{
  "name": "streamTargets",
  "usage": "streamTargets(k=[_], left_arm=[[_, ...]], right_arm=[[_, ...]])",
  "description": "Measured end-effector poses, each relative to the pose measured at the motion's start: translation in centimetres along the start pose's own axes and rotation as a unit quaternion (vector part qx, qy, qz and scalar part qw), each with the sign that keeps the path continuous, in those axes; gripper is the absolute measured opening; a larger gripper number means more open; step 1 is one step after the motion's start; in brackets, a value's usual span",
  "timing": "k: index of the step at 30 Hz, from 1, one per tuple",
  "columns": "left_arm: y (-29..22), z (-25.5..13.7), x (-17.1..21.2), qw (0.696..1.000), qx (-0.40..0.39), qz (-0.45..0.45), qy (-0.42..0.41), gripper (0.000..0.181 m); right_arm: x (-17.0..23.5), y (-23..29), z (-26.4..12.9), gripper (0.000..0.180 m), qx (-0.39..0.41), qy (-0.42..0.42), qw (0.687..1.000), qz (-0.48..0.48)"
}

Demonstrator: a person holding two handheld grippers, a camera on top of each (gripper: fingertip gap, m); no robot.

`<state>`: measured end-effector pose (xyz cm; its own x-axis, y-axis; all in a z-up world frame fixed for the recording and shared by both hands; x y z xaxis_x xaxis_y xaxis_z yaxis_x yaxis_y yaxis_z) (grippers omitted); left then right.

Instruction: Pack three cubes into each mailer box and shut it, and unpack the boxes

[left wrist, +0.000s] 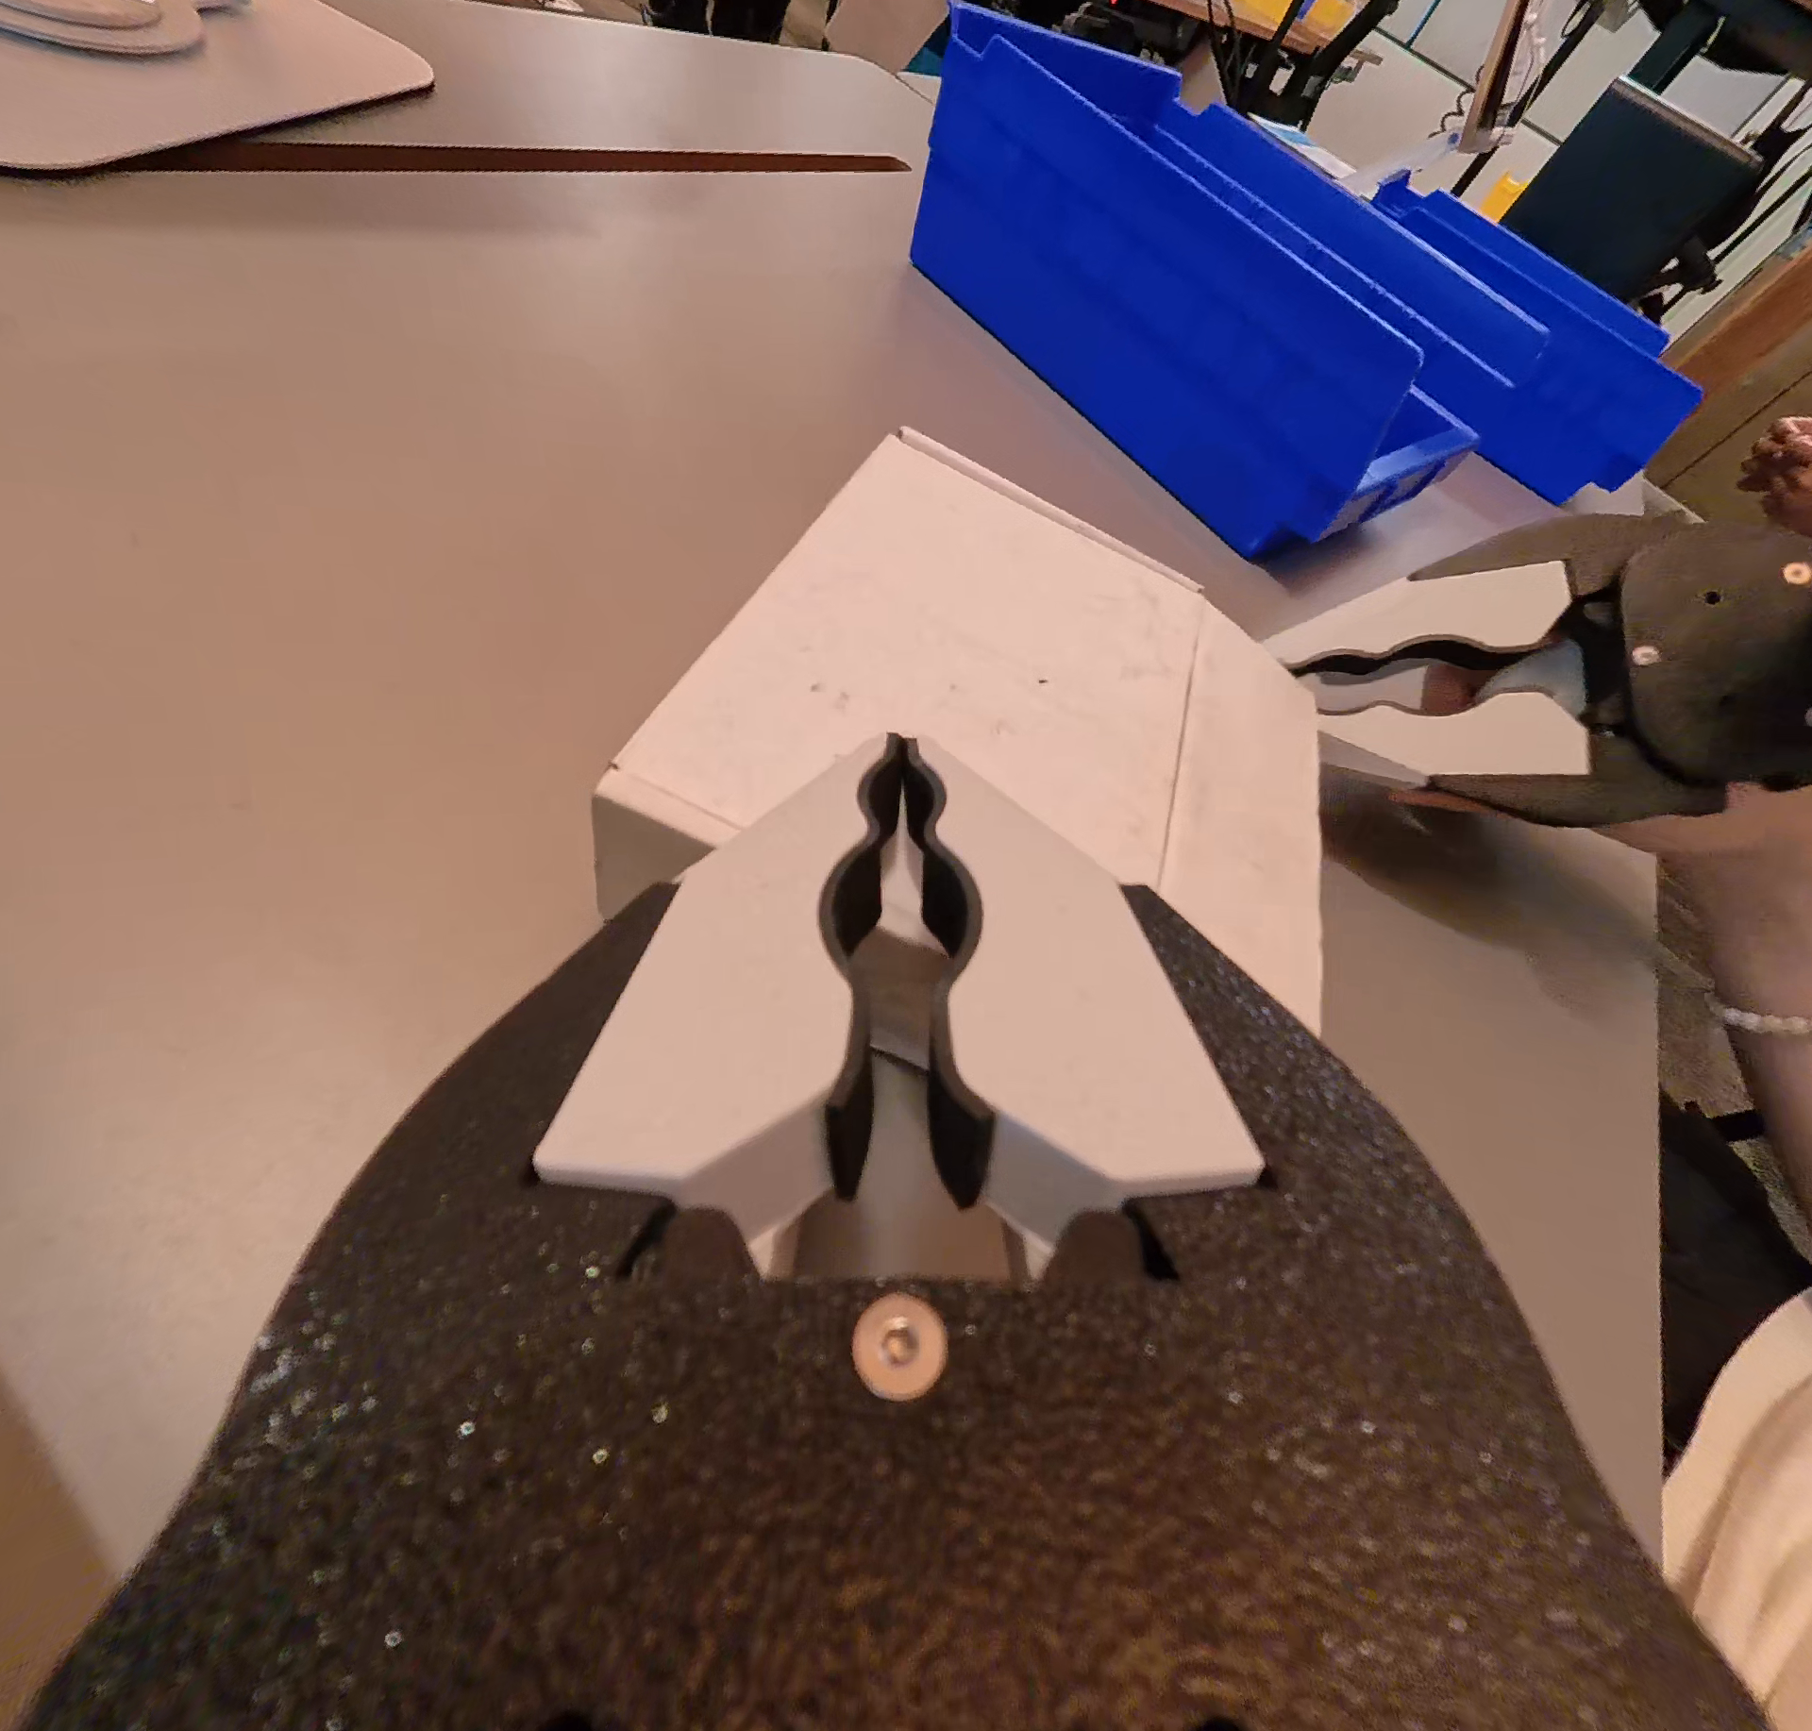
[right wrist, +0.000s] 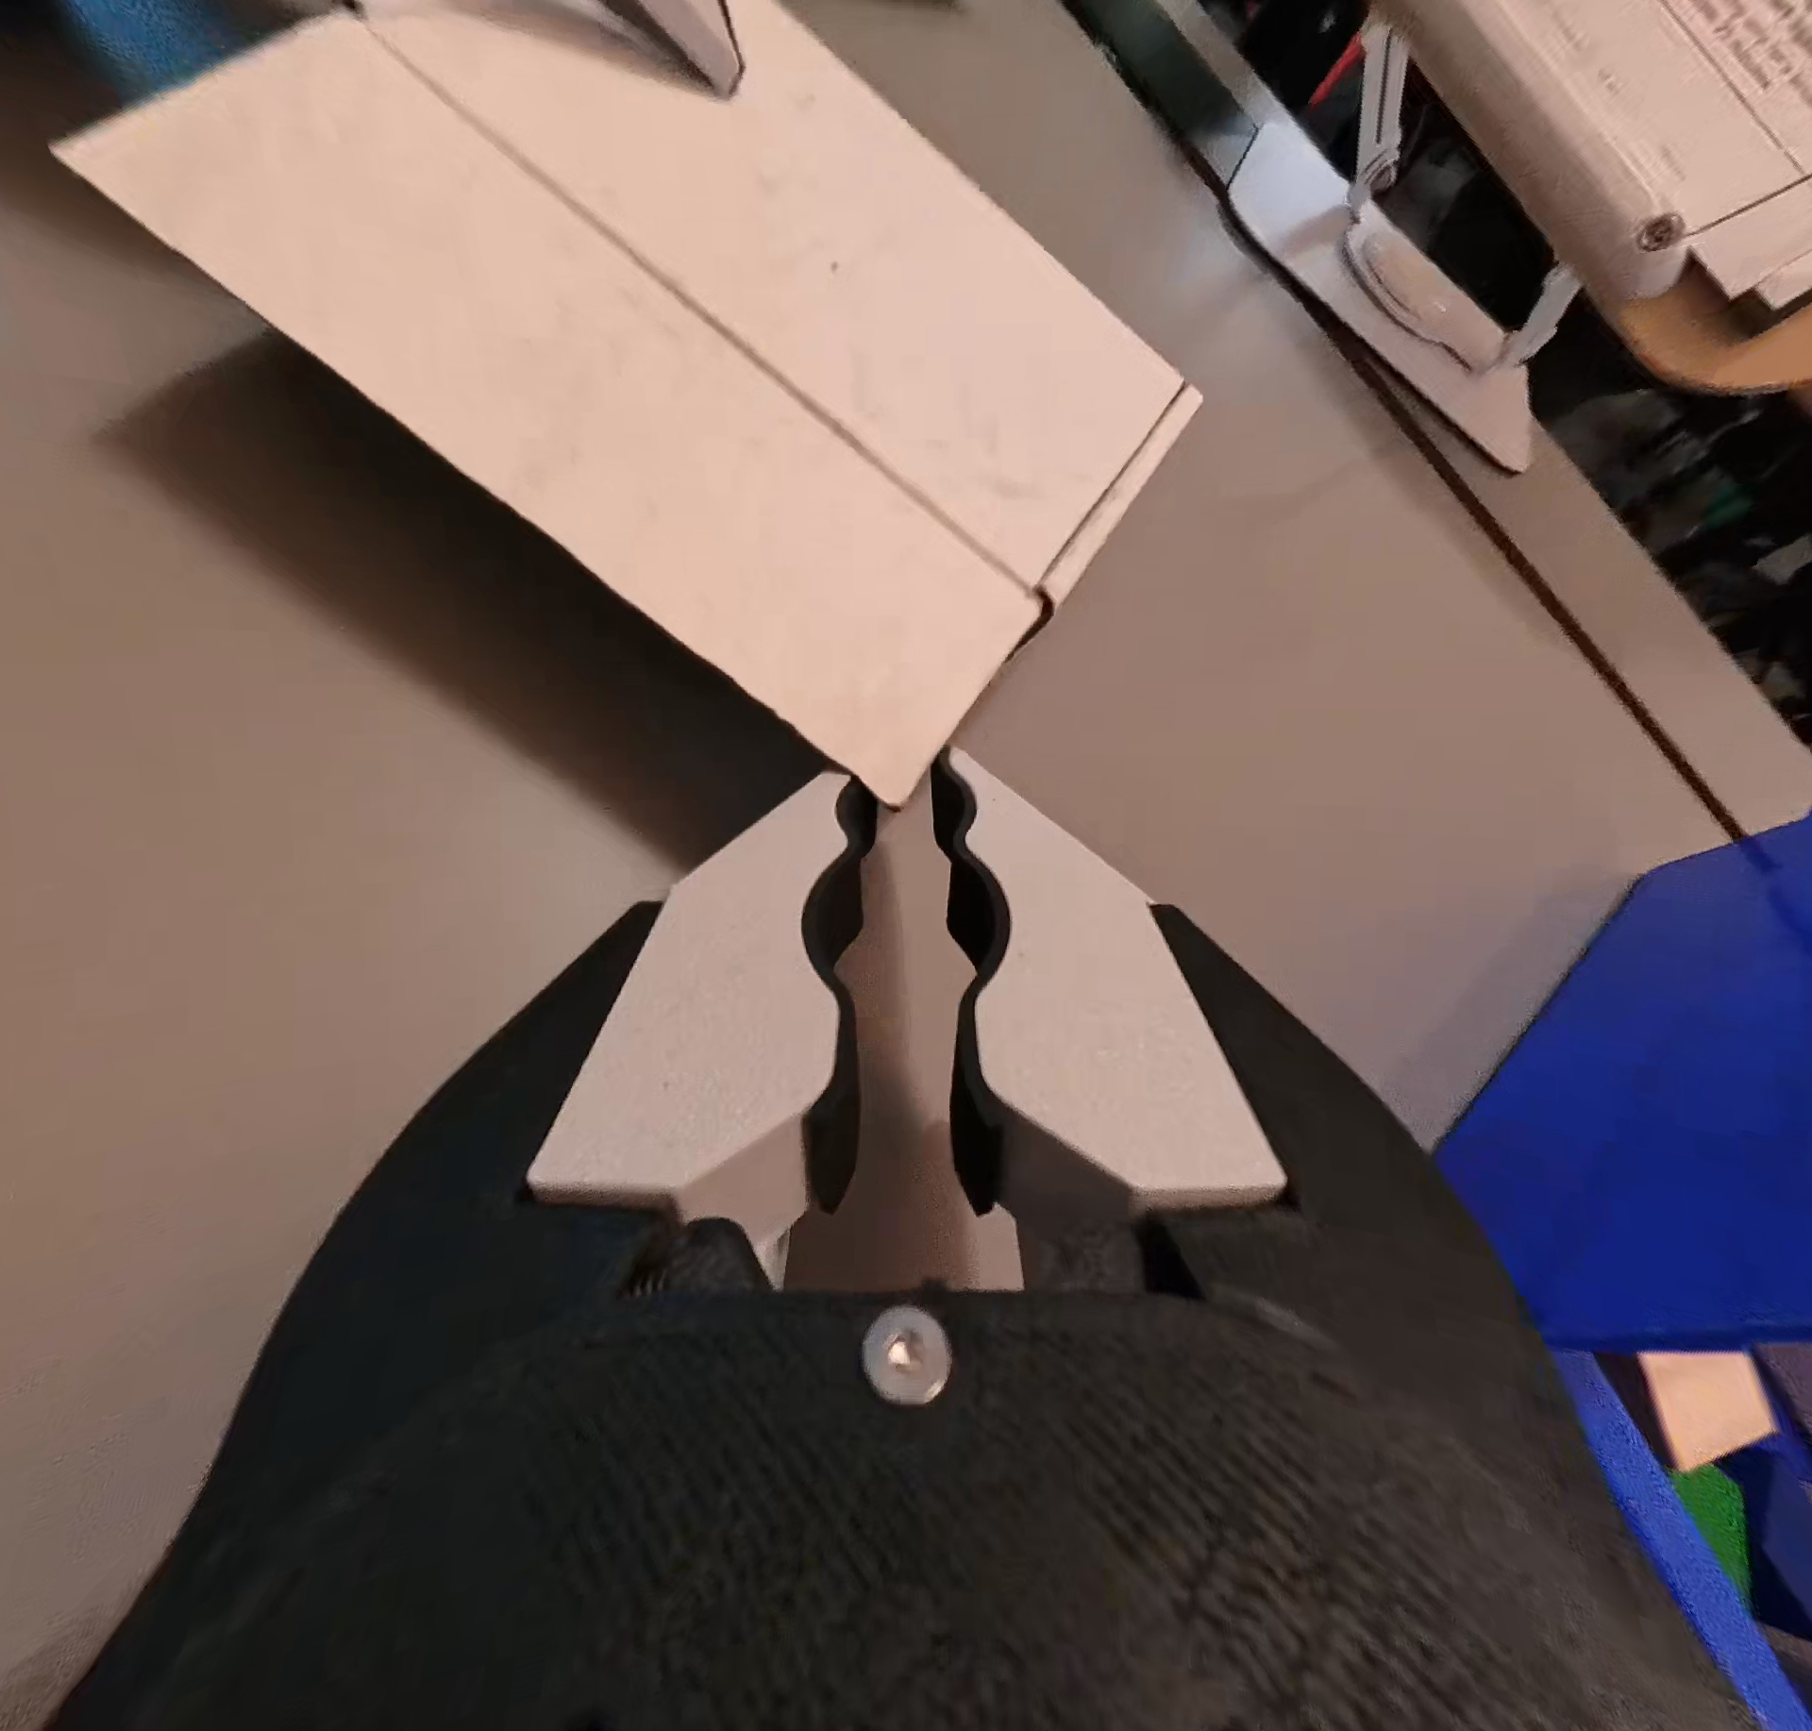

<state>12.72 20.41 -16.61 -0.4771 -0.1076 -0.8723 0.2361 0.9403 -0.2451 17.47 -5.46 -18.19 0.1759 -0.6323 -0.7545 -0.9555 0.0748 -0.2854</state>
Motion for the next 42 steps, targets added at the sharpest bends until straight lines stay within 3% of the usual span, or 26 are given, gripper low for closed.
streamTargets(k=[3,12,18,25,28,32,39,42], left_arm=[[0.0,0.1,0.0,1.000,0.003,-0.003,-0.002,0.000],[-0.4,0.2,-0.1,0.999,-0.025,0.029,-0.006,0.000],[-0.9,0.1,-0.2,0.997,-0.047,0.054,-0.005,0.000],[-1.0,0.2,-0.3,0.996,-0.055,0.071,-0.003,0.000],[-1.1,0.2,-0.4,0.993,-0.075,0.090,-0.005,0.000],[-1.3,0.3,-0.5,0.989,-0.096,0.112,-0.010,0.000],[-1.2,0.4,-0.4,0.988,-0.100,0.113,-0.019,0.000],[-0.9,0.3,-0.4,0.990,-0.088,0.109,-0.024,0.000]], right_arm=[[0.0,-0.4,0.4,0.006,0.059,0.031,0.997,-0.035],[0.2,-1.8,1.5,0.007,0.069,0.036,0.997,-0.026],[0.3,-1.2,-0.2,0.037,0.105,0.121,0.982,-0.101],[-4.4,-2.4,-5.7,0.007,0.105,-0.028,0.991,-0.081],[-7.1,-3.4,-3.7,0.000,0.140,-0.039,0.980,-0.137],[-9.6,-3.9,1.5,0.000,0.139,0.034,0.969,-0.200],[-8.9,-3.1,6.6,0.000,0.047,0.118,0.974,-0.185],[-8.8,-2.6,6.6,0.000,0.064,0.117,0.976,-0.172]])
Point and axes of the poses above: each gripper's, where its closed fingertips meet, z out along the fingers, x out of its underside, y = z × x across the jaws, the point moved 10 cm from there along -z, back along the fingers, and after that the axes turned 13 degrees about -x, right-handed, at the moved point
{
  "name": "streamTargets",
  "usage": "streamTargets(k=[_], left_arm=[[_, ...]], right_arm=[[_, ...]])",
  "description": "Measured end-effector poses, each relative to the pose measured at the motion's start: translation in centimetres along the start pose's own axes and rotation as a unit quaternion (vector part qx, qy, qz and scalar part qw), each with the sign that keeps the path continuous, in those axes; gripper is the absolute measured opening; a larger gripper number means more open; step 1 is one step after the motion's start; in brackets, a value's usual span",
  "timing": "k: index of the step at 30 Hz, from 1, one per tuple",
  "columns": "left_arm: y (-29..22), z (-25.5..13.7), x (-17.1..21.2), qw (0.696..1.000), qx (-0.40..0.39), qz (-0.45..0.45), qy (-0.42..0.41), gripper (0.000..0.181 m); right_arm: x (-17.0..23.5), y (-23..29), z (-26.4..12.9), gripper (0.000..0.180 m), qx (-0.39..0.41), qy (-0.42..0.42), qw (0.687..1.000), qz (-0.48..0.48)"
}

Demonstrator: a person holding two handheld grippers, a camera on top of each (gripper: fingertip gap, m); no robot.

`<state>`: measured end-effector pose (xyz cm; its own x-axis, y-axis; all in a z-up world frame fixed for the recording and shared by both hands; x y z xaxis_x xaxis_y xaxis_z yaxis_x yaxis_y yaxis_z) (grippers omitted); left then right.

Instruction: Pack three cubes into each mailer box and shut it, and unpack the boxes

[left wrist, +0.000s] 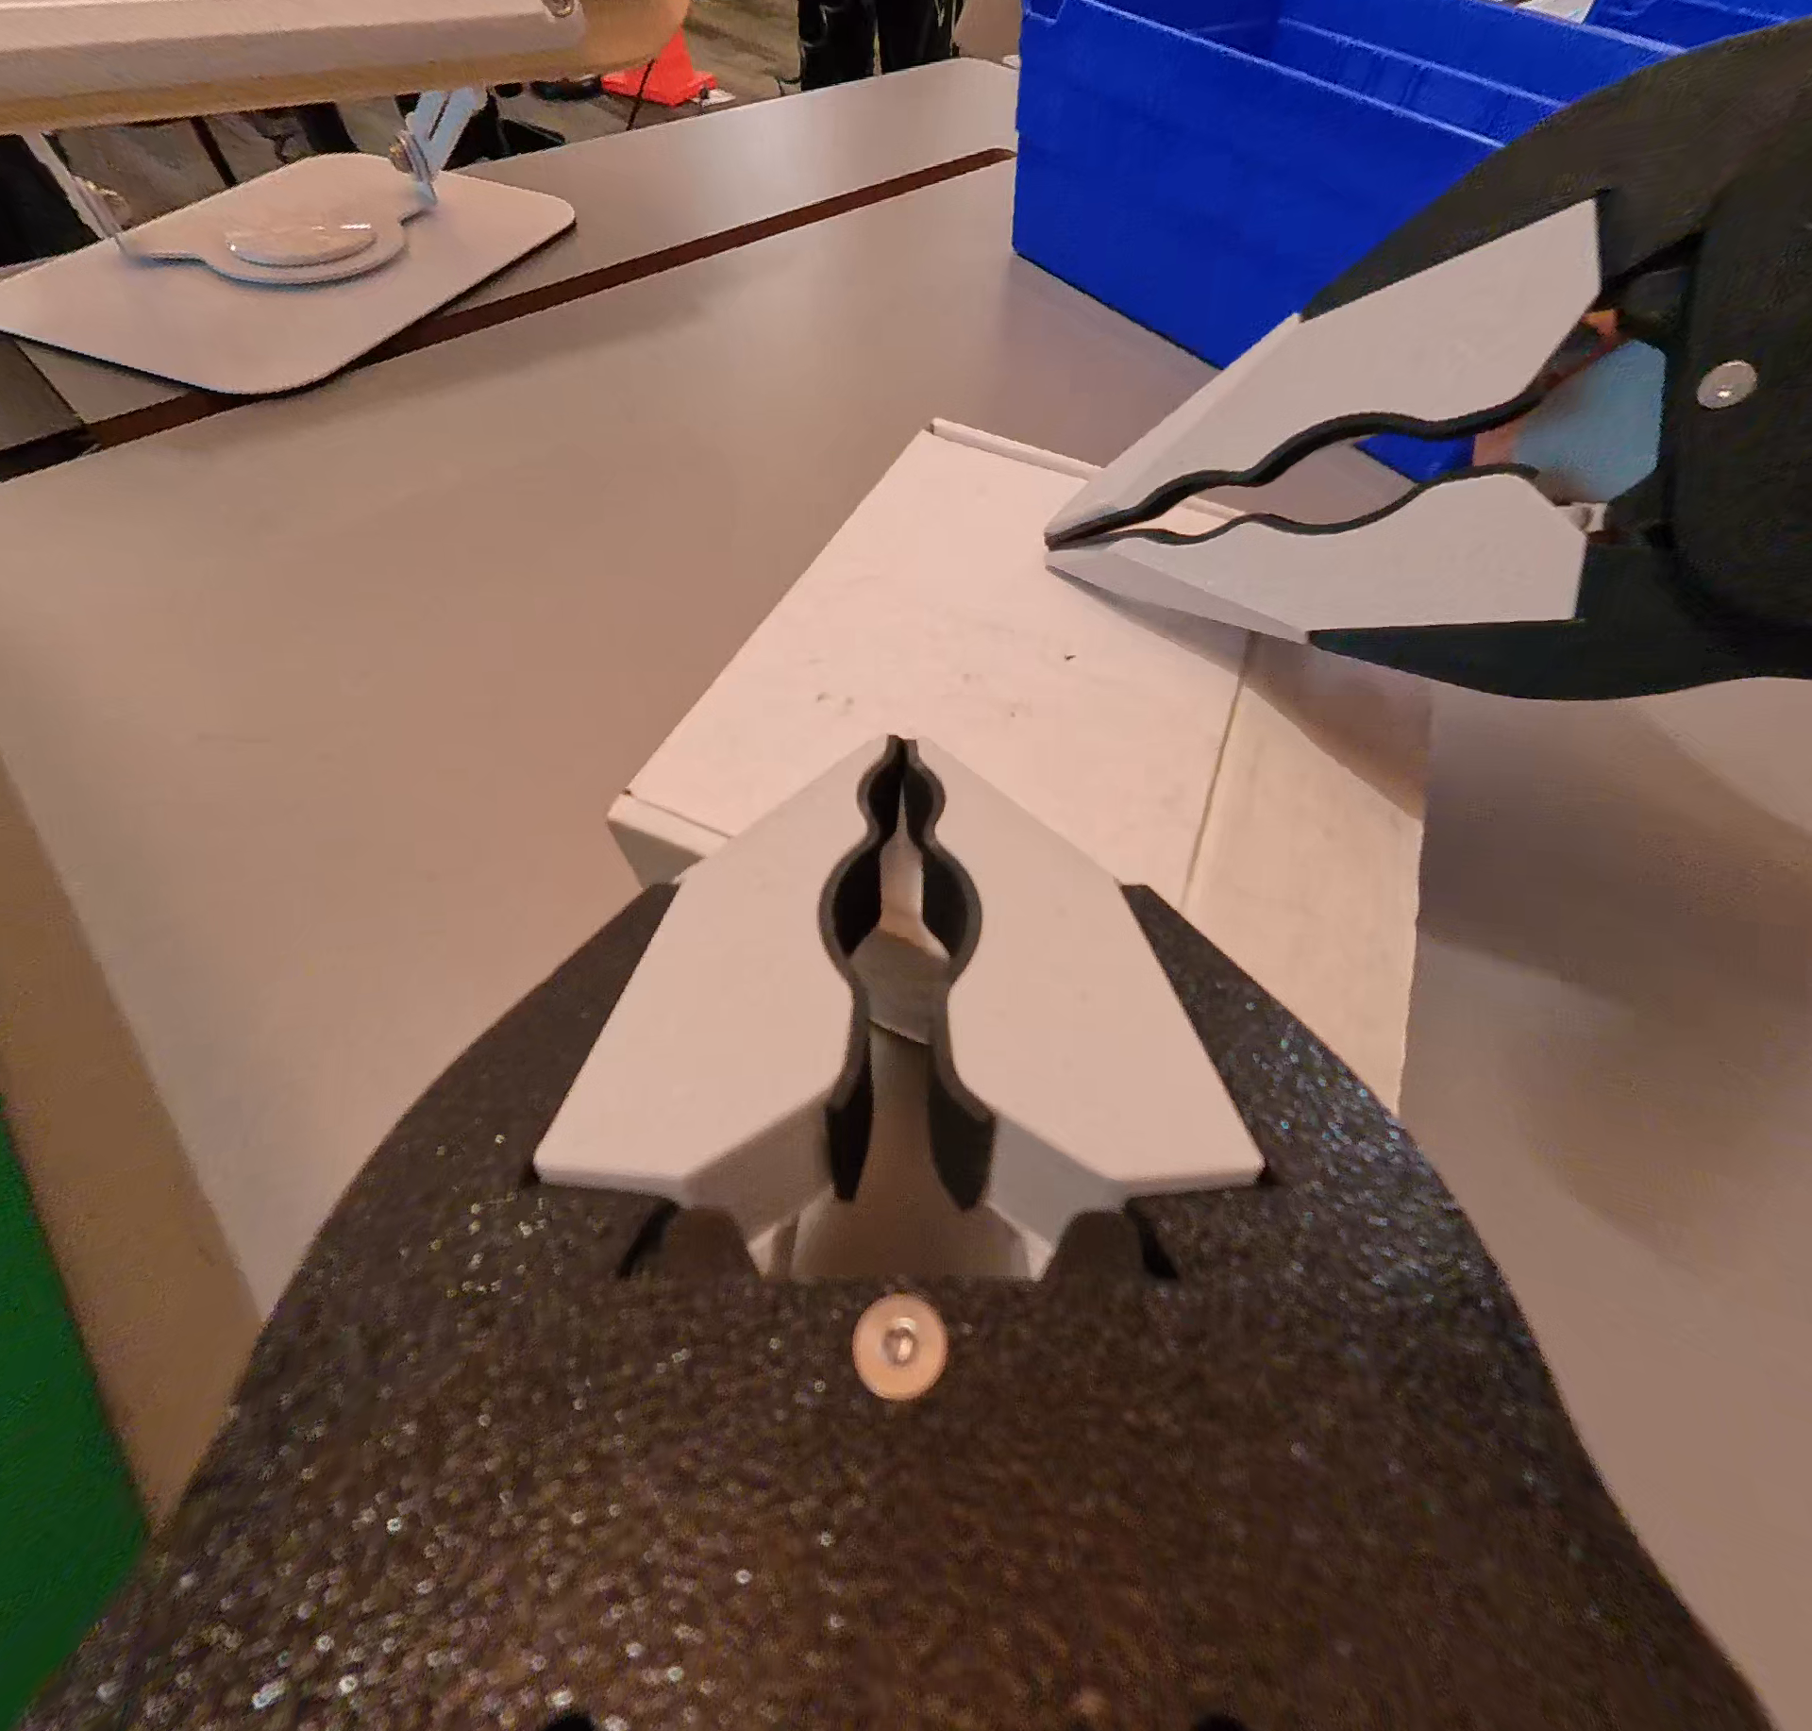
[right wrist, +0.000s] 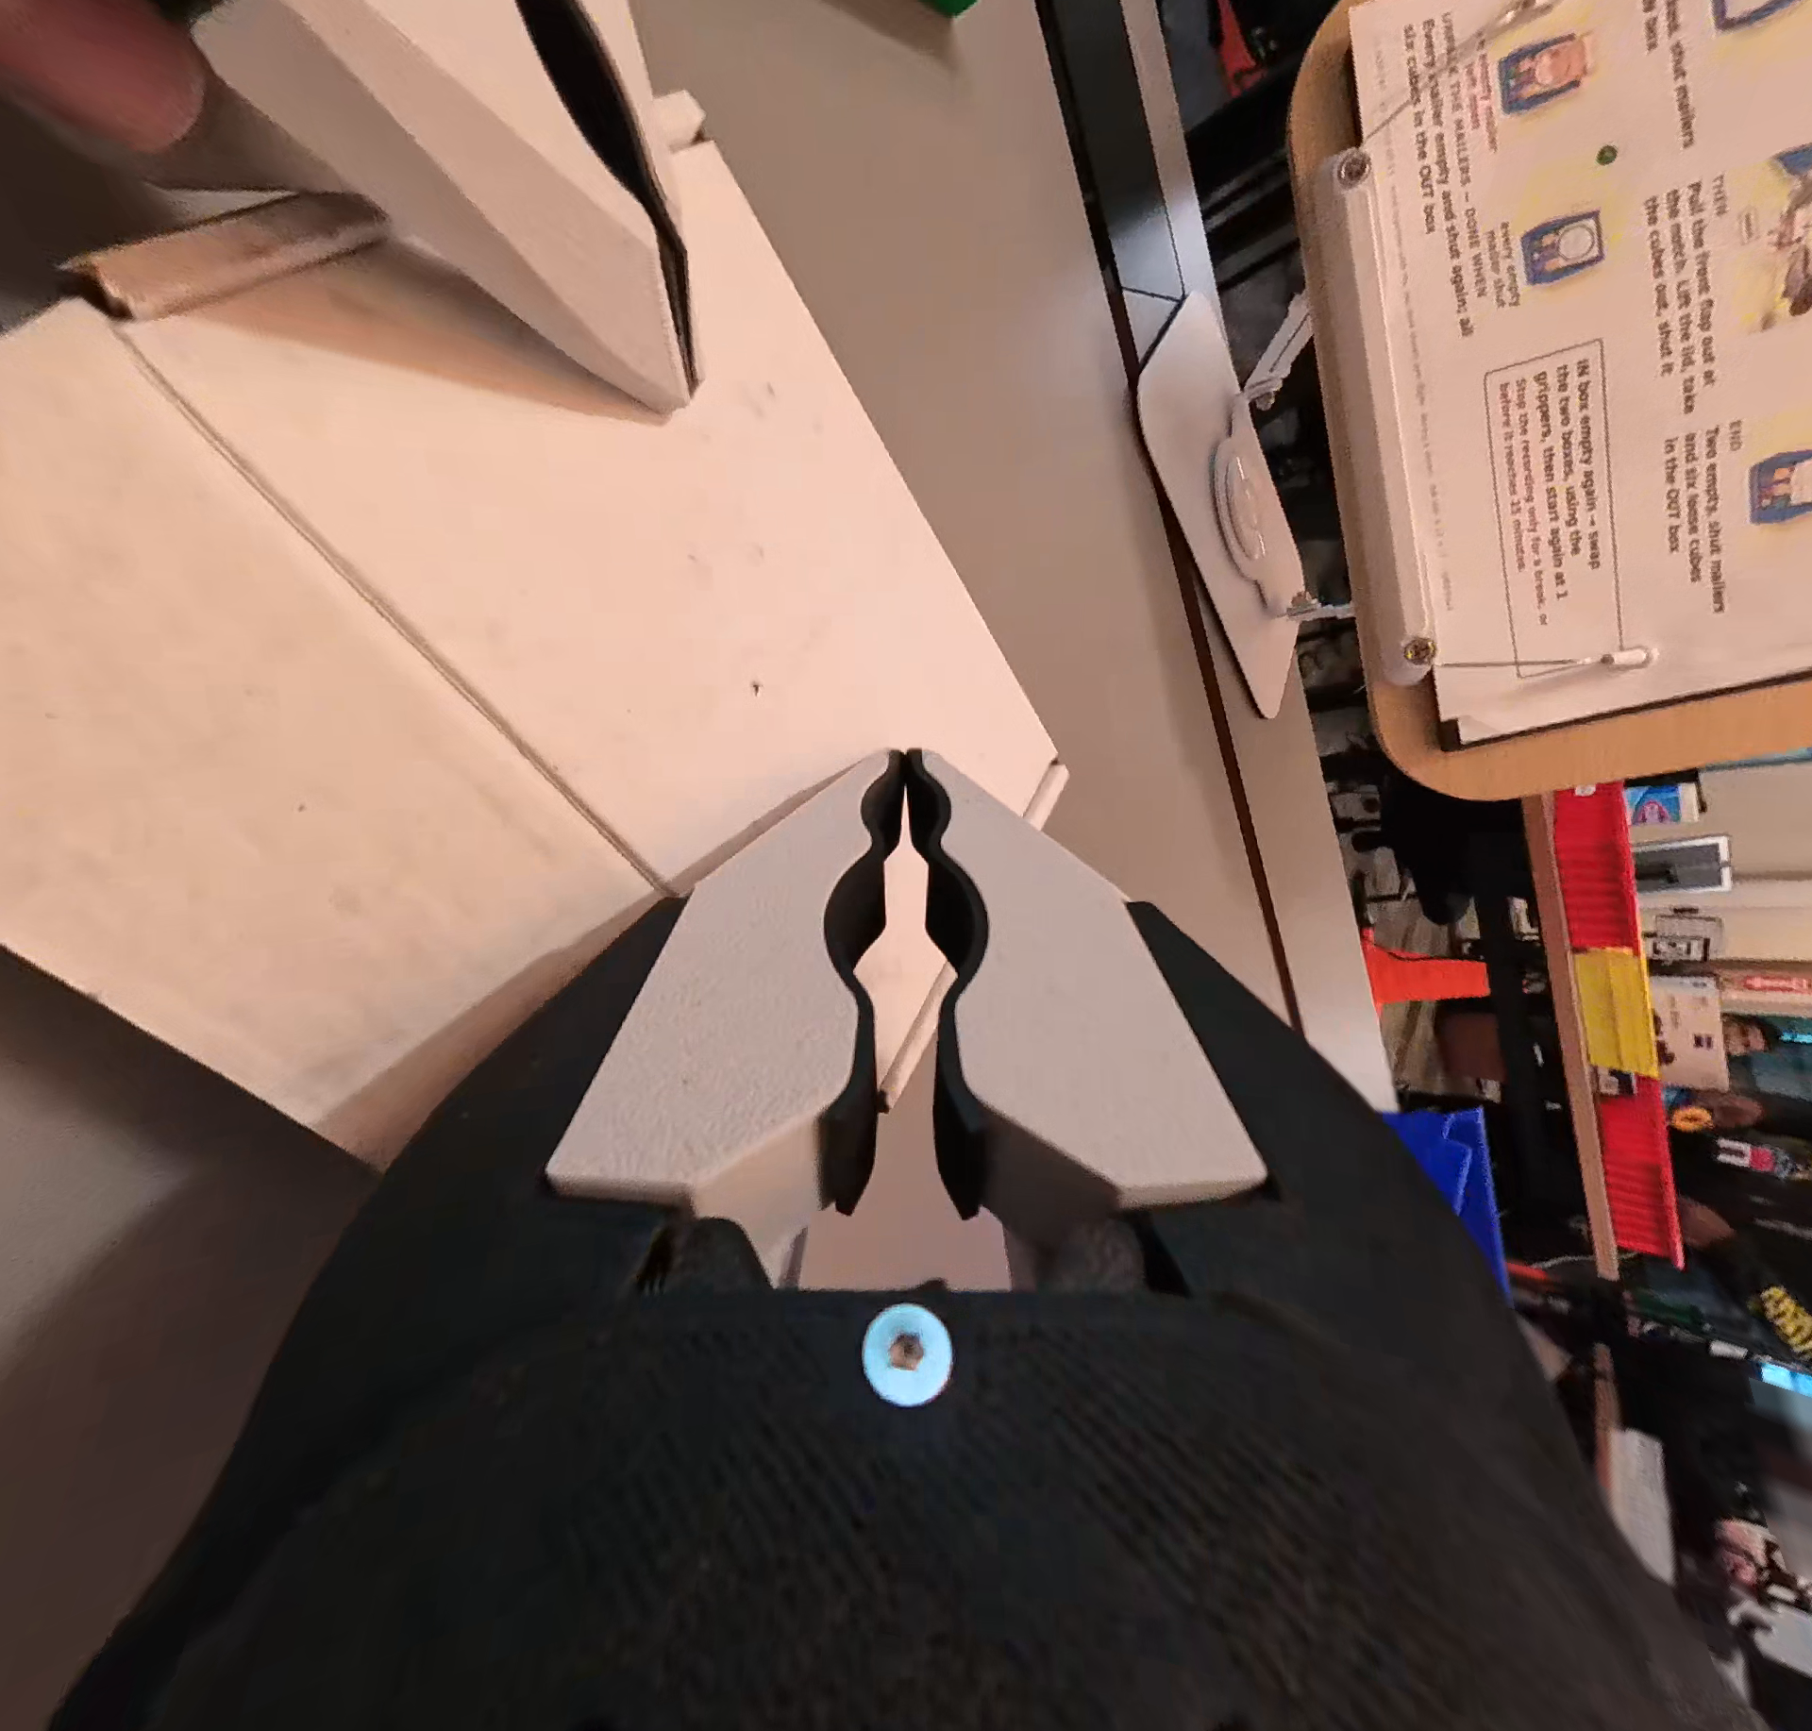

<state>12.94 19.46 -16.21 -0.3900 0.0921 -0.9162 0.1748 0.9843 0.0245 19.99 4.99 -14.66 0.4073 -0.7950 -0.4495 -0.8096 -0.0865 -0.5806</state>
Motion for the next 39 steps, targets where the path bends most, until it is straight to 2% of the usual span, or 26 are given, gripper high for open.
streamTargets(k=[5,13,15,22,26,30,34,37,39], left_arm=[[0.3,-0.9,-0.7,0.999,0.018,-0.005,-0.031,0.001],[1.5,-3.7,-2.4,0.999,0.005,0.008,-0.044,0.029],[1.6,-4.1,-2.7,0.999,0.003,-0.001,-0.051,0.029],[1.2,-3.3,-1.7,0.999,0.000,0.034,0.012,0.050],[0.9,-3.1,-1.4,0.997,0.000,0.074,0.027,0.054],[0.7,-3.2,-0.3,0.990,0.048,0.123,0.055,0.053],[0.8,-2.8,1.0,0.983,0.095,0.086,0.129,0.049],[0.4,-2.4,1.0,0.984,0.102,0.073,0.124,0.047],[0.4,-2.0,0.9,0.987,0.075,0.067,0.123,0.048]], right_arm=[[-0.2,0.4,-0.1,0.000,0.018,0.005,0.998,0.061],[-0.7,0.3,0.0,0.000,0.031,0.031,0.989,0.142],[-0.7,0.1,0.2,0.000,0.043,0.038,0.984,0.166],[-0.5,-0.5,1.0,0.000,0.103,0.097,0.971,0.190],[-0.2,-1.3,1.3,0.000,0.107,0.105,0.963,0.224],[0.4,-2.5,1.6,0.000,0.104,0.107,0.951,0.271],[0.6,-3.1,1.9,0.000,0.107,0.115,0.947,0.279],[0.5,-3.0,2.0,0.000,0.112,0.125,0.948,0.270],[0.4,-3.0,2.1,0.000,0.115,0.129,0.949,0.263]])
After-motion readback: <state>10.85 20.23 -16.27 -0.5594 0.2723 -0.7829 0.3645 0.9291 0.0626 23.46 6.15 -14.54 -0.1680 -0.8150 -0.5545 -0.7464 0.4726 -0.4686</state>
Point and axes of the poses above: each gripper's, where its closed fingertips meet, z out along the fingers, x out of its underside, y = z × x across the jaws, the point moved 10 cm from there along -z, back along the fingers, and after that the axes turned 13 degrees about -x, right-handed, at the moved point
